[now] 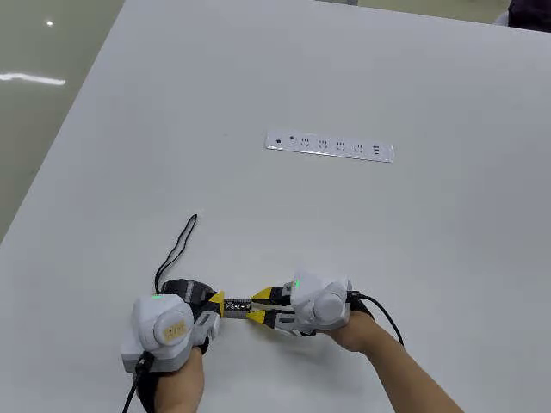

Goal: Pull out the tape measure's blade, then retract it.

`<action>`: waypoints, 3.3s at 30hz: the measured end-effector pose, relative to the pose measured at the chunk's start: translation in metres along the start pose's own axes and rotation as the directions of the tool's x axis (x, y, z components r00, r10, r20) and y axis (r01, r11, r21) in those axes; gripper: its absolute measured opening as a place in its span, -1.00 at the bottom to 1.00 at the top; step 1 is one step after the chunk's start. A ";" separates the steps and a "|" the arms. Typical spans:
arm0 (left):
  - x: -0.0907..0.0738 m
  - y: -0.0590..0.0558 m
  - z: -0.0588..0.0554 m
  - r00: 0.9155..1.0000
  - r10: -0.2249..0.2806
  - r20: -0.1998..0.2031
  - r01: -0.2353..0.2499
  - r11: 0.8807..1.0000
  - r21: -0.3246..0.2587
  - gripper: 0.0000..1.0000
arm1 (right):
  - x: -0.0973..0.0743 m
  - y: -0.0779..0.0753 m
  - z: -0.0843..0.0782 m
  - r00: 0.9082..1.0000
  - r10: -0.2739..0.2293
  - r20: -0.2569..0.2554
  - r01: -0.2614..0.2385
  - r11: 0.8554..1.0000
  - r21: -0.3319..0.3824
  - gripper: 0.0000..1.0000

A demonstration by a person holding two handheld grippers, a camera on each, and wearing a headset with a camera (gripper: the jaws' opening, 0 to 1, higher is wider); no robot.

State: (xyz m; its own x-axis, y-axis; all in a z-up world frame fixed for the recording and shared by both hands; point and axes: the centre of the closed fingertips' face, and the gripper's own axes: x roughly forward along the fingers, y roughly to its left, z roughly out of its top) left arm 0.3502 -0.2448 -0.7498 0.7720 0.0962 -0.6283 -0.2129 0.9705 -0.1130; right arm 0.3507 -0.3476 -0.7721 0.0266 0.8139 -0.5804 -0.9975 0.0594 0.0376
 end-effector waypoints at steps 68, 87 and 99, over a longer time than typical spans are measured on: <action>0.000 0.002 0.001 1.000 -0.012 0.002 0.012 1.000 -0.024 0.23 | 0.027 0.009 0.018 1.000 0.023 0.018 -0.023 1.000 0.001 -0.77; 0.000 0.002 0.001 1.000 -0.017 0.000 0.017 1.000 -0.024 0.23 | 0.037 0.013 0.025 0.999 0.036 0.026 -0.035 0.999 -0.010 -0.77; -0.001 0.002 0.002 1.000 -0.017 -0.001 0.017 0.999 -0.031 0.23 | 0.038 0.013 0.027 0.999 0.042 0.024 -0.041 0.999 -0.025 -0.77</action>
State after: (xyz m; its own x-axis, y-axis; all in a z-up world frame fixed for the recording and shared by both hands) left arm 0.3502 -0.2430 -0.7478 0.7746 0.0794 -0.6274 -0.2181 0.9648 -0.1471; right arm 0.3406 -0.3006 -0.7721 -0.0137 0.8291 -0.5589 -0.9991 0.0112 0.0412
